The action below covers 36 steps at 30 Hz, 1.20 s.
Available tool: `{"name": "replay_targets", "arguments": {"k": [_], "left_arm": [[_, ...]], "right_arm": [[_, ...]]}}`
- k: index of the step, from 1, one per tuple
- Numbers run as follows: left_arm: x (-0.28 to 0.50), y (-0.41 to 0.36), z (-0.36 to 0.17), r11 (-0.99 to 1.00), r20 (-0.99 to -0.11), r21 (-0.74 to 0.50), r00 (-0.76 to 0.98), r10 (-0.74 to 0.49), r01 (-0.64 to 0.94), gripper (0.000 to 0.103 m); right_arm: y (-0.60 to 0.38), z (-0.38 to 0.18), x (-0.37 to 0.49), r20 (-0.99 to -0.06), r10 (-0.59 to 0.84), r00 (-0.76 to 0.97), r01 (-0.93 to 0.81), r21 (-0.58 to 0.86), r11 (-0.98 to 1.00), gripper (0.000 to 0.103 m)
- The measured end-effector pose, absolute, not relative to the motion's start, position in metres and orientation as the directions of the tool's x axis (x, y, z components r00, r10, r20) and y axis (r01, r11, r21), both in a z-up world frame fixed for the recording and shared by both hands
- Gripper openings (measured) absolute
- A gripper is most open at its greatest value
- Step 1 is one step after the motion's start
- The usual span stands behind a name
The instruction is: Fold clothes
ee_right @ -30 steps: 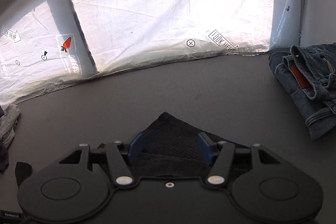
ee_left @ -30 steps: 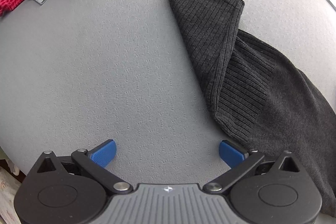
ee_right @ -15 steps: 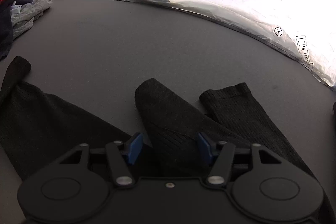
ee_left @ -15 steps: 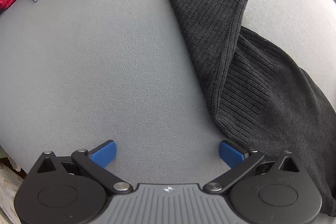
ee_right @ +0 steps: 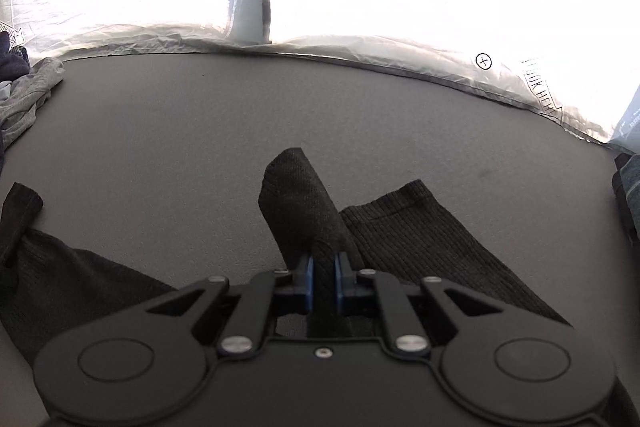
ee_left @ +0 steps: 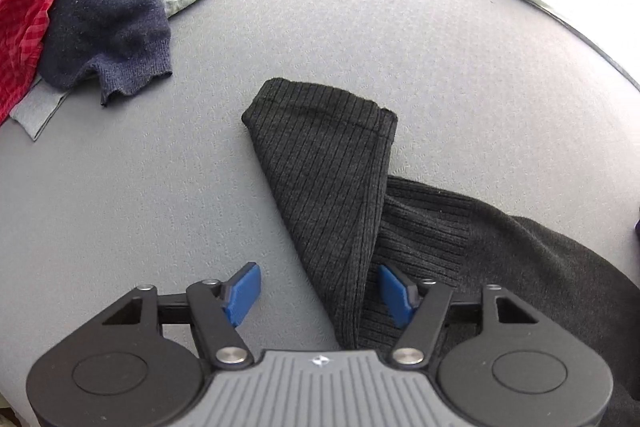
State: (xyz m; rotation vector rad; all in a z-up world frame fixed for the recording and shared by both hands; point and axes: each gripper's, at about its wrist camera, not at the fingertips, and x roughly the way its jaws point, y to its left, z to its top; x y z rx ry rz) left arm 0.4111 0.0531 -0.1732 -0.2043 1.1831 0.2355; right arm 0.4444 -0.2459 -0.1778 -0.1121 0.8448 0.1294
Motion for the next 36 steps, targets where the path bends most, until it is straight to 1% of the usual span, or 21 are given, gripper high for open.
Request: {"name": "replay_targets", "arguments": {"k": [1, 2, 4, 5, 7, 9, 12, 16, 19, 24, 28, 30, 31, 33, 36], "left_arm": [[0.414, 0.057, -0.177, 0.957, -0.926, -0.036, 0.370, 0.076, -0.287, 0.053], [0.419, 0.065, -0.182, 0.957, -0.920, -0.043, 0.386, 0.075, -0.288, 0.038], [0.428, 0.074, -0.188, 0.954, -0.913, -0.043, 0.399, 0.083, -0.296, 0.017], [0.435, 0.081, -0.194, 0.952, -0.912, -0.041, 0.399, 0.089, -0.305, 0.012], [0.440, 0.085, -0.195, 0.946, -0.909, -0.047, 0.406, 0.092, -0.321, 0.010], [0.448, 0.087, -0.194, 0.941, -0.902, -0.040, 0.418, 0.110, -0.335, 0.009], [0.455, 0.095, -0.184, 0.929, -0.887, -0.077, 0.450, 0.102, -0.363, 0.009], [0.468, 0.102, -0.155, 0.918, -0.848, -0.107, 0.517, 0.116, -0.382, 0.009], [0.491, 0.113, -0.129, 0.910, -0.809, -0.139, 0.575, 0.123, -0.391, 0.009], [0.533, 0.139, -0.071, 0.909, -0.704, -0.146, 0.687, 0.182, -0.391, 0.009], [0.550, 0.160, -0.011, 0.898, -0.586, -0.217, 0.787, 0.193, -0.383, 0.009], [0.551, 0.164, 0.010, 0.897, -0.540, -0.232, 0.817, 0.202, -0.376, 0.009], [0.551, 0.165, 0.013, 0.897, -0.528, -0.230, 0.823, 0.211, -0.377, 0.009], [0.550, 0.162, 0.007, 0.903, -0.520, -0.200, 0.822, 0.231, -0.380, 0.009], [0.545, 0.154, -0.031, 0.912, -0.586, -0.121, 0.770, 0.253, -0.391, 0.009]], "right_arm": [[-0.251, -0.173, 0.447, -0.741, 0.061, 0.668, -0.136, -0.042, 0.990, 0.010], [-0.256, -0.169, 0.449, -0.732, 0.053, 0.680, -0.112, -0.032, 0.993, 0.010], [-0.269, -0.161, 0.454, -0.713, 0.036, 0.701, -0.061, -0.010, 0.998, 0.010], [-0.275, -0.156, 0.456, -0.703, 0.025, 0.710, -0.036, -0.001, 0.999, 0.010], [-0.289, -0.147, 0.459, -0.683, -0.004, 0.731, 0.009, 0.004, 1.000, 0.010], [-0.302, -0.136, 0.462, -0.658, -0.038, 0.752, 0.048, -0.004, 0.999, 0.010], [-0.321, -0.116, 0.467, -0.608, -0.080, 0.790, 0.103, 0.002, 0.995, 0.010], [-0.347, -0.078, 0.470, -0.510, -0.160, 0.845, 0.186, -0.001, 0.983, 0.009], [-0.370, -0.045, 0.481, -0.439, -0.192, 0.878, 0.234, 0.043, 0.971, 0.009], [-0.393, 0.012, 0.502, -0.300, -0.228, 0.926, 0.267, 0.096, 0.959, 0.009], [-0.397, 0.060, 0.502, -0.157, -0.250, 0.955, 0.272, 0.138, 0.952, 0.009], [-0.399, 0.073, 0.495, -0.122, -0.264, 0.957, 0.281, 0.157, 0.947, 0.009], [-0.401, 0.070, 0.492, -0.132, -0.273, 0.953, 0.292, 0.162, 0.943, 0.009], [-0.405, 0.053, 0.484, -0.182, -0.291, 0.939, 0.321, 0.165, 0.933, 0.009], [-0.411, 0.026, 0.473, -0.256, -0.316, 0.914, 0.363, 0.168, 0.916, 0.009]]}}
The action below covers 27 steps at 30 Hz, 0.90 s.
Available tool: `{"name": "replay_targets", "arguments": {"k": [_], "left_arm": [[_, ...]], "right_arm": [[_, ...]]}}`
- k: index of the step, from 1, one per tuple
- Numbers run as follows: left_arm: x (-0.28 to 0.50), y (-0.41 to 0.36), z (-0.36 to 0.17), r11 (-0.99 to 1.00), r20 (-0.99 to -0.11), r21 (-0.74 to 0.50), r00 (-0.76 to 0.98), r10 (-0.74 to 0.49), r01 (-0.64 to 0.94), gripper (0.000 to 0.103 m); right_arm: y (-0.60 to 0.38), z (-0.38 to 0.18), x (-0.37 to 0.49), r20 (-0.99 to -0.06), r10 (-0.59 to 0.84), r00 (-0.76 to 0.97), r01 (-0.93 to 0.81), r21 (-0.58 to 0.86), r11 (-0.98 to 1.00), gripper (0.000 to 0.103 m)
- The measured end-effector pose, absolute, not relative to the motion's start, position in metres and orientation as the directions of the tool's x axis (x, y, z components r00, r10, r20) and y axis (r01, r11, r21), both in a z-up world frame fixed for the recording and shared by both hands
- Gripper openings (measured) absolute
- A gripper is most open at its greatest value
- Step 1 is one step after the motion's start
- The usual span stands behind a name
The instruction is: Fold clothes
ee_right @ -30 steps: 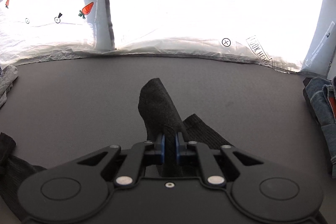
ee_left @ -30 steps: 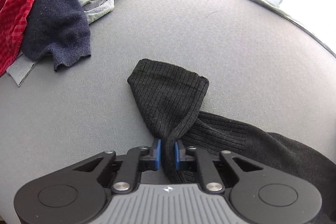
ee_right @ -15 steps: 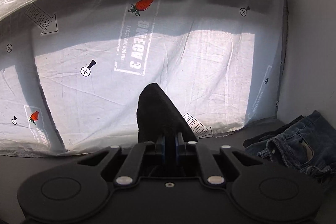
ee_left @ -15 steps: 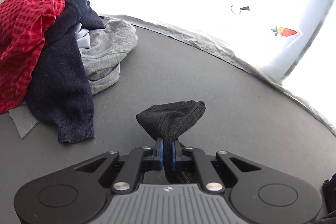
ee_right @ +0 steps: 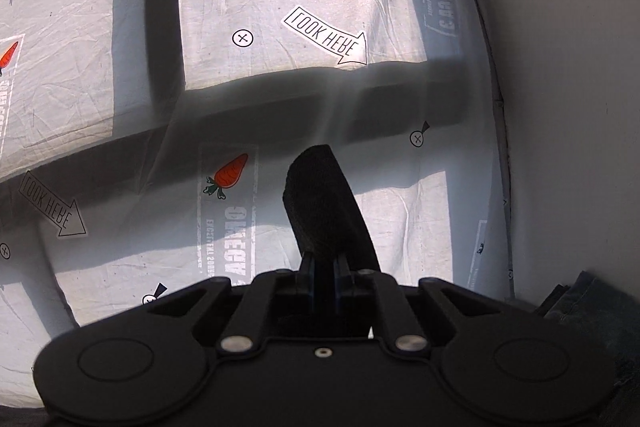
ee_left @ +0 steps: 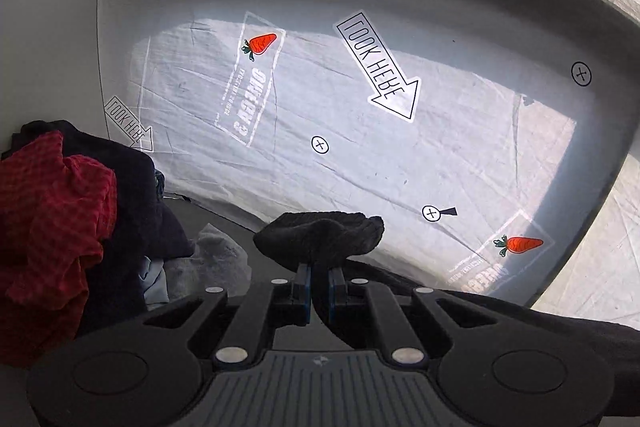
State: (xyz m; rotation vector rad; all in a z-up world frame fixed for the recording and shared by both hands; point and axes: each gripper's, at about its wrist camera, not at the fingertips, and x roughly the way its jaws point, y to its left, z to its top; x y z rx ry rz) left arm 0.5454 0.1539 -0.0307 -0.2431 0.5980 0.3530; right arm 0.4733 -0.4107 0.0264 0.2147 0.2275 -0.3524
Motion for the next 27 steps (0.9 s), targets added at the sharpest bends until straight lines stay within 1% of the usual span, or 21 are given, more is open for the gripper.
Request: {"name": "replay_targets", "arguments": {"k": [1, 2, 3, 4, 6, 7, 8, 9, 10, 11, 12, 13, 14, 16, 17, 19, 20, 21, 22, 23, 27], "left_arm": [[0.542, 0.152, -0.047, 0.912, -0.619, -0.103, 0.743, 0.253, -0.397, 0.009], [0.539, 0.150, -0.069, 0.913, -0.662, -0.082, 0.707, 0.249, -0.399, 0.010], [0.534, 0.147, -0.095, 0.916, -0.712, -0.056, 0.659, 0.243, -0.398, 0.010], [0.529, 0.145, -0.120, 0.917, -0.755, -0.032, 0.610, 0.238, -0.397, 0.012], [0.514, 0.147, -0.162, 0.921, -0.833, -0.012, 0.512, 0.207, -0.390, 0.014], [0.505, 0.148, -0.174, 0.920, -0.853, -0.017, 0.485, 0.191, -0.392, 0.014], [0.494, 0.149, -0.184, 0.919, -0.864, -0.022, 0.469, 0.180, -0.394, 0.014], [0.486, 0.149, -0.190, 0.919, -0.870, -0.025, 0.461, 0.174, -0.393, 0.015], [0.479, 0.149, -0.192, 0.921, -0.869, -0.024, 0.463, 0.173, -0.389, 0.017], [0.473, 0.150, -0.192, 0.922, -0.866, -0.025, 0.470, 0.173, -0.385, 0.022], [0.469, 0.150, -0.191, 0.923, -0.863, -0.027, 0.475, 0.172, -0.384, 0.026], [0.468, 0.151, -0.189, 0.923, -0.861, -0.027, 0.478, 0.174, -0.384, 0.032], [0.468, 0.152, -0.188, 0.921, -0.859, -0.024, 0.479, 0.179, -0.388, 0.037], [0.471, 0.153, -0.187, 0.918, -0.855, -0.016, 0.481, 0.193, -0.397, 0.042], [0.473, 0.154, -0.187, 0.915, -0.853, -0.010, 0.481, 0.202, -0.403, 0.044], [0.478, 0.155, -0.187, 0.909, -0.851, 0.006, 0.475, 0.224, -0.418, 0.049], [0.480, 0.155, -0.187, 0.907, -0.850, 0.012, 0.474, 0.232, -0.422, 0.052], [0.482, 0.155, -0.187, 0.906, -0.849, 0.019, 0.471, 0.238, -0.423, 0.054], [0.484, 0.155, -0.189, 0.906, -0.849, 0.029, 0.469, 0.245, -0.421, 0.058], [0.486, 0.155, -0.190, 0.908, -0.848, 0.038, 0.467, 0.251, -0.418, 0.061], [0.496, 0.155, -0.196, 0.907, -0.854, 0.078, 0.441, 0.275, -0.414, 0.062]], "right_arm": [[-0.413, 0.010, 0.470, -0.306, -0.322, 0.896, 0.383, 0.164, 0.909, 0.009], [-0.415, -0.013, 0.469, -0.386, -0.319, 0.865, 0.402, 0.153, 0.903, 0.010], [-0.416, -0.036, 0.467, -0.463, -0.321, 0.826, 0.420, 0.125, 0.899, 0.012], [-0.416, -0.059, 0.463, -0.531, -0.329, 0.781, 0.437, 0.087, 0.895, 0.014], [-0.416, -0.105, 0.456, -0.654, -0.344, 0.674, 0.460, 0.008, 0.888, 0.020], [-0.416, -0.122, 0.450, -0.692, -0.345, 0.634, 0.466, -0.014, 0.885, 0.022], [-0.416, -0.137, 0.441, -0.719, -0.343, 0.604, 0.471, -0.025, 0.882, 0.026], [-0.416, -0.146, 0.432, -0.734, -0.335, 0.591, 0.479, -0.014, 0.878, 0.031], [-0.417, -0.152, 0.423, -0.741, -0.323, 0.589, 0.491, 0.010, 0.871, 0.034], [-0.417, -0.156, 0.417, -0.744, -0.313, 0.590, 0.493, 0.025, 0.870, 0.038], [-0.417, -0.158, 0.413, -0.745, -0.305, 0.594, 0.490, 0.034, 0.871, 0.039], [-0.416, -0.160, 0.412, -0.745, -0.298, 0.597, 0.485, 0.040, 0.874, 0.039], [-0.415, -0.161, 0.413, -0.744, -0.291, 0.601, 0.479, 0.044, 0.877, 0.040], [-0.415, -0.163, 0.420, -0.742, -0.268, 0.615, 0.479, 0.081, 0.874, 0.042], [-0.416, -0.163, 0.423, -0.738, -0.259, 0.623, 0.483, 0.102, 0.870, 0.045], [-0.414, -0.163, 0.431, -0.727, -0.275, 0.629, 0.482, 0.087, 0.872, 0.049], [-0.413, -0.163, 0.436, -0.722, -0.286, 0.630, 0.480, 0.073, 0.874, 0.054], [-0.413, -0.164, 0.441, -0.717, -0.292, 0.632, 0.471, 0.056, 0.881, 0.057], [-0.413, -0.164, 0.446, -0.713, -0.296, 0.636, 0.456, 0.038, 0.889, 0.057], [-0.413, -0.165, 0.451, -0.709, -0.300, 0.639, 0.442, 0.019, 0.897, 0.058], [-0.419, -0.170, 0.483, -0.702, -0.267, 0.660, 0.373, -0.001, 0.928, 0.064]]}}
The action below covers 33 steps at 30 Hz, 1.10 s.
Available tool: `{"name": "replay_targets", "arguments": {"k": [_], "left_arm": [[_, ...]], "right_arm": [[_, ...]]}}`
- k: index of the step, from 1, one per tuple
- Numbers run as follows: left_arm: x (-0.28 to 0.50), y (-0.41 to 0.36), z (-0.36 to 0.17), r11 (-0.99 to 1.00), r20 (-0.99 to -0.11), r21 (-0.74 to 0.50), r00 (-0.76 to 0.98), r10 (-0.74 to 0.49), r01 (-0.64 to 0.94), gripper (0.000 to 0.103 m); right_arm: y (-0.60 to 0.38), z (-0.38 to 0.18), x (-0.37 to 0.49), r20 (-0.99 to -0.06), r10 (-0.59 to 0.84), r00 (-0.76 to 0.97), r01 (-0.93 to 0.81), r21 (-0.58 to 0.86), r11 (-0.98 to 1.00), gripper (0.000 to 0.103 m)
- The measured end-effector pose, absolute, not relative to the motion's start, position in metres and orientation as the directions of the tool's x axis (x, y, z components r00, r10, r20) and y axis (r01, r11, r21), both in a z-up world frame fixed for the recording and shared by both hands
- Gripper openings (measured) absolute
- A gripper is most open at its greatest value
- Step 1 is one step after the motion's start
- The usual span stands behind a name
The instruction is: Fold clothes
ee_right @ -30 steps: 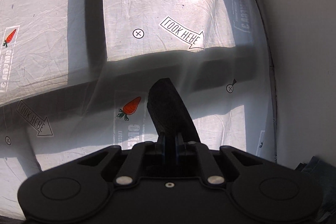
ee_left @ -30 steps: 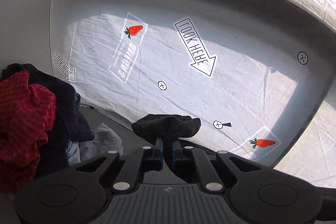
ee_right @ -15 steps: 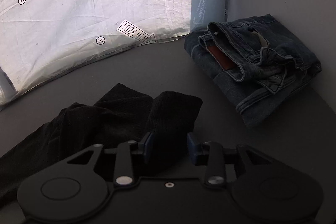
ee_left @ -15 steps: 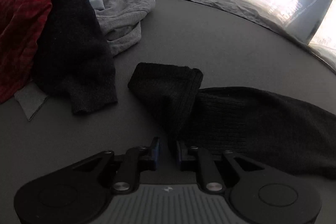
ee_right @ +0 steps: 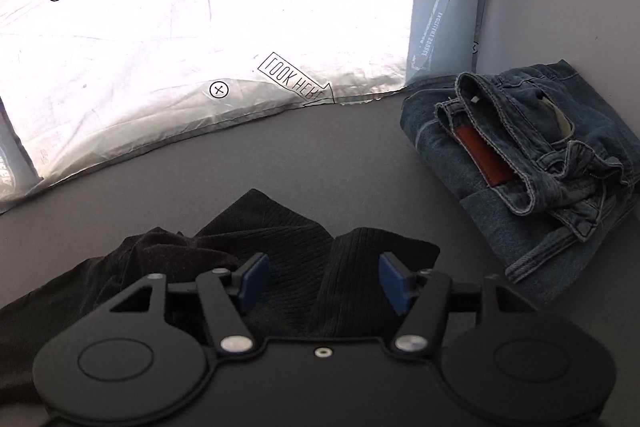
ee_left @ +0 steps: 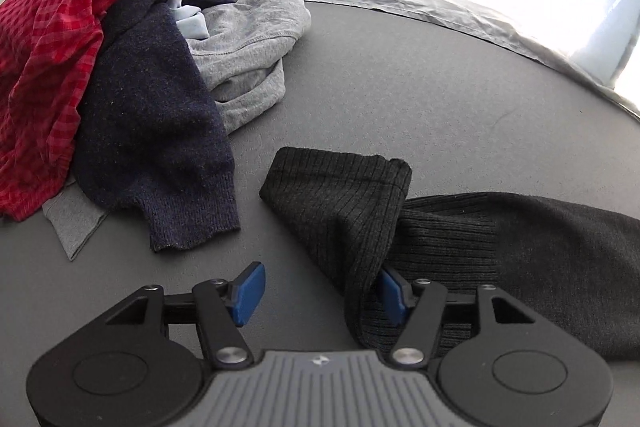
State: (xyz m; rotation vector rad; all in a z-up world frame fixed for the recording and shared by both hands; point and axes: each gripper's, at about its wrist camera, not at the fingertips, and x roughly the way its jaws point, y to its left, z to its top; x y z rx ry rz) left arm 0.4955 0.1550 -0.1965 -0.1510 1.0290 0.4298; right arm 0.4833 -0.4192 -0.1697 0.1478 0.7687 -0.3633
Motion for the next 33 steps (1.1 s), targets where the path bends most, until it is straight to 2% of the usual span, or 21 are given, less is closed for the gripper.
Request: {"name": "replay_targets", "arguments": {"k": [6, 10, 15, 17, 18, 19, 20, 22, 23, 24, 27, 31, 33], "left_arm": [[0.512, 0.158, -0.202, 0.905, -0.859, 0.084, 0.430, 0.278, -0.417, 0.064], [0.526, 0.157, -0.204, 0.902, -0.857, 0.099, 0.425, 0.292, -0.420, 0.075], [0.537, 0.161, -0.204, 0.893, -0.865, 0.067, 0.419, 0.274, -0.445, 0.078], [0.539, 0.162, -0.204, 0.893, -0.869, 0.061, 0.416, 0.267, -0.445, 0.079], [0.539, 0.162, -0.204, 0.894, -0.871, 0.062, 0.414, 0.266, -0.443, 0.079], [0.539, 0.162, -0.204, 0.896, -0.871, 0.064, 0.413, 0.265, -0.440, 0.079], [0.539, 0.161, -0.203, 0.898, -0.871, 0.067, 0.414, 0.265, -0.436, 0.079], [0.538, 0.161, -0.204, 0.899, -0.870, 0.065, 0.416, 0.264, -0.433, 0.079], [0.538, 0.162, -0.204, 0.898, -0.871, 0.061, 0.416, 0.261, -0.436, 0.079], [0.538, 0.162, -0.204, 0.897, -0.872, 0.057, 0.415, 0.258, -0.438, 0.079], [0.539, 0.162, -0.203, 0.899, -0.871, 0.057, 0.418, 0.257, -0.433, 0.077], [0.541, 0.157, -0.202, 0.913, -0.864, 0.045, 0.443, 0.240, -0.406, 0.068], [0.543, 0.153, -0.202, 0.917, -0.861, 0.020, 0.460, 0.218, -0.399, 0.061]], "right_arm": [[-0.431, -0.189, 0.545, -0.717, -0.157, 0.679, 0.269, 0.045, 0.962, 0.064], [-0.431, -0.208, 0.577, -0.741, -0.108, 0.662, 0.213, 0.048, 0.976, 0.064], [-0.424, -0.231, 0.606, -0.771, -0.027, 0.636, 0.146, 0.086, 0.985, 0.068], [-0.418, -0.239, 0.614, -0.797, -0.021, 0.603, 0.130, 0.072, 0.989, 0.066], [-0.415, -0.243, 0.618, -0.813, -0.024, 0.581, 0.125, 0.061, 0.990, 0.060], [-0.412, -0.245, 0.619, -0.816, -0.033, 0.577, 0.123, 0.046, 0.991, 0.058], [-0.410, -0.245, 0.619, -0.814, -0.040, 0.580, 0.122, 0.039, 0.992, 0.050], [-0.411, -0.244, 0.618, -0.810, -0.038, 0.585, 0.141, 0.056, 0.988, 0.015], [-0.415, -0.243, 0.619, -0.810, -0.029, 0.586, 0.164, 0.083, 0.983, 0.004], [-0.420, -0.241, 0.620, -0.803, -0.030, 0.596, 0.187, 0.103, 0.977, 0.003], [-0.434, -0.222, 0.622, -0.745, -0.126, 0.655, 0.231, 0.039, 0.972, 0.002], [-0.466, -0.187, 0.628, -0.655, -0.223, 0.722, 0.327, 0.038, 0.944, 0.002], [-0.477, -0.176, 0.630, -0.619, -0.298, 0.726, 0.374, -0.007, 0.927, 0.002]]}}
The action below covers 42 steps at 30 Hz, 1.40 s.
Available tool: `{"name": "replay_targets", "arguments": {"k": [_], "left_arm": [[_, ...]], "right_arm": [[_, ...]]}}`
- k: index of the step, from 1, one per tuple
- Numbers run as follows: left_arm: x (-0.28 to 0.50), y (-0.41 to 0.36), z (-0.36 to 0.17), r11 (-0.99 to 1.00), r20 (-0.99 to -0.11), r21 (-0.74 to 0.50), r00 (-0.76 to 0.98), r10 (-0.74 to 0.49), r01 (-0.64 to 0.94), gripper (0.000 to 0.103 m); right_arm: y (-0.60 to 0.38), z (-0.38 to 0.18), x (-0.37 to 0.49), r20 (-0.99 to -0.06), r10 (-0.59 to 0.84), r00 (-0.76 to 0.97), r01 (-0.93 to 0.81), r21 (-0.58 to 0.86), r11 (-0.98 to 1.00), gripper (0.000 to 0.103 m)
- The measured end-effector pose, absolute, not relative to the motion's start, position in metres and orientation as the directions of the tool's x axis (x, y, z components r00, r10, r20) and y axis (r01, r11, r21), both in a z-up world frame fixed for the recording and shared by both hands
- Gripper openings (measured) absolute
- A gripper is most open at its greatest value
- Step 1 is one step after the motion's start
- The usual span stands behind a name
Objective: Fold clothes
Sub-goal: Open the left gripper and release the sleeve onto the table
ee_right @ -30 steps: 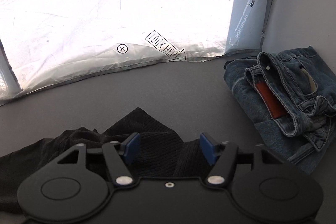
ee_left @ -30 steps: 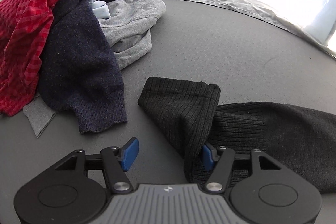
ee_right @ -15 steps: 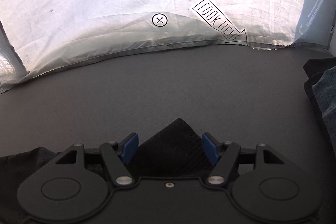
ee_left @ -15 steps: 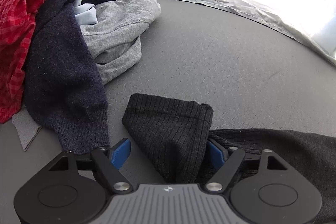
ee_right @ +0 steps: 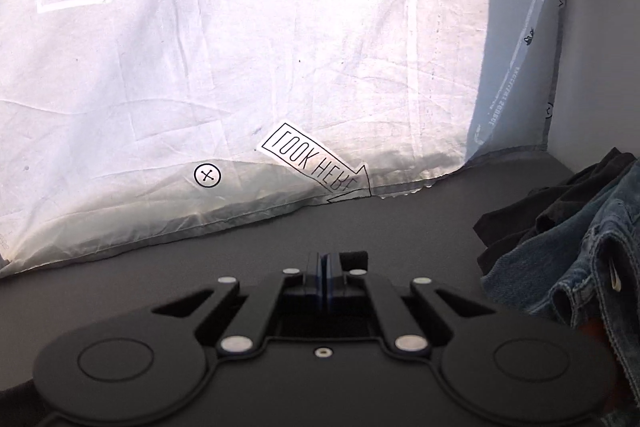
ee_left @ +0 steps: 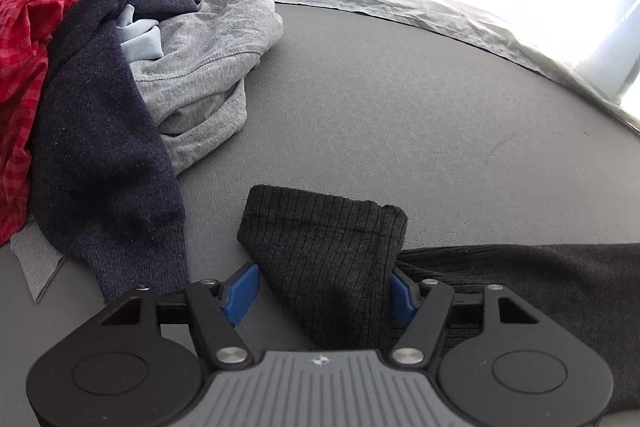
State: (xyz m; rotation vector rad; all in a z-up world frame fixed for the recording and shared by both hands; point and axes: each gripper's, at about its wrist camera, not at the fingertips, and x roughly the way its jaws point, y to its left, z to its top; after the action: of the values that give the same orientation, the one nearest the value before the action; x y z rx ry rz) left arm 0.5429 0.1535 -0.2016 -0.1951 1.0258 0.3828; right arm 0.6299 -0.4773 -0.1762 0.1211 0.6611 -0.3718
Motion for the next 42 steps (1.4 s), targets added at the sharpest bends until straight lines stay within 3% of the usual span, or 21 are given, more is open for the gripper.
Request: {"name": "replay_targets", "arguments": {"k": [3, 5, 6, 7, 12, 16, 19, 22, 23, 26, 27, 29, 39, 42], "left_arm": [[0.547, 0.145, -0.202, 0.921, -0.849, -0.004, 0.488, 0.203, -0.390, 0.046], [0.551, 0.139, -0.202, 0.922, -0.840, -0.010, 0.503, 0.202, -0.386, 0.029], [0.552, 0.137, -0.201, 0.921, -0.834, -0.006, 0.510, 0.211, -0.390, 0.025], [0.554, 0.136, -0.199, 0.919, -0.827, -0.009, 0.519, 0.215, -0.395, 0.013], [0.563, 0.151, -0.167, 0.909, -0.747, -0.107, 0.636, 0.194, -0.402, 0.010], [0.573, 0.159, -0.119, 0.922, -0.609, -0.170, 0.773, 0.178, -0.347, 0.010], [0.580, 0.158, -0.111, 0.931, -0.564, -0.129, 0.797, 0.215, -0.342, 0.016], [0.589, 0.160, -0.145, 0.907, -0.670, -0.034, 0.683, 0.291, -0.420, 0.029], [0.589, 0.163, -0.161, 0.891, -0.722, -0.007, 0.619, 0.309, -0.453, 0.031], [0.575, 0.169, -0.193, 0.857, -0.801, 0.014, 0.508, 0.319, -0.515, 0.032], [0.567, 0.169, -0.197, 0.848, -0.807, 0.002, 0.500, 0.315, -0.530, 0.034], [0.551, 0.164, -0.199, 0.839, -0.814, -0.018, 0.495, 0.303, -0.544, 0.052], [0.473, 0.074, -0.203, 0.930, -0.854, -0.045, 0.497, 0.153, -0.364, 0.076], [0.456, 0.042, -0.209, 0.952, -0.877, -0.053, 0.470, 0.100, -0.302, 0.081]], "right_arm": [[-0.493, -0.171, 0.634, -0.609, -0.371, 0.701, 0.430, -0.054, 0.901, 0.002], [-0.497, -0.174, 0.631, -0.625, -0.349, 0.699, 0.428, -0.026, 0.903, 0.002], [-0.494, -0.176, 0.629, -0.626, -0.353, 0.695, 0.422, -0.043, 0.906, 0.002], [-0.492, -0.178, 0.627, -0.625, -0.361, 0.692, 0.416, -0.064, 0.907, 0.002], [-0.495, -0.176, 0.616, -0.611, -0.371, 0.699, 0.452, -0.024, 0.891, 0.002], [-0.492, -0.162, 0.612, -0.559, -0.390, 0.731, 0.464, -0.011, 0.886, 0.002], [-0.488, -0.160, 0.614, -0.548, -0.411, 0.729, 0.482, -0.016, 0.876, 0.003], [-0.485, -0.172, 0.619, -0.599, -0.407, 0.689, 0.484, -0.037, 0.874, 0.005], [-0.482, -0.174, 0.618, -0.609, -0.406, 0.681, 0.479, -0.049, 0.877, 0.011], [-0.474, -0.175, 0.605, -0.609, -0.396, 0.687, 0.460, -0.057, 0.886, 0.044], [-0.472, -0.173, 0.598, -0.607, -0.389, 0.693, 0.452, -0.054, 0.891, 0.046], [-0.467, -0.169, 0.582, -0.605, -0.370, 0.705, 0.432, -0.048, 0.901, 0.046], [-0.437, -0.191, 0.438, -0.632, -0.412, 0.656, 0.593, 0.093, 0.800, 0.049], [-0.428, -0.216, 0.410, -0.694, -0.363, 0.621, 0.584, 0.101, 0.806, 0.043]]}}
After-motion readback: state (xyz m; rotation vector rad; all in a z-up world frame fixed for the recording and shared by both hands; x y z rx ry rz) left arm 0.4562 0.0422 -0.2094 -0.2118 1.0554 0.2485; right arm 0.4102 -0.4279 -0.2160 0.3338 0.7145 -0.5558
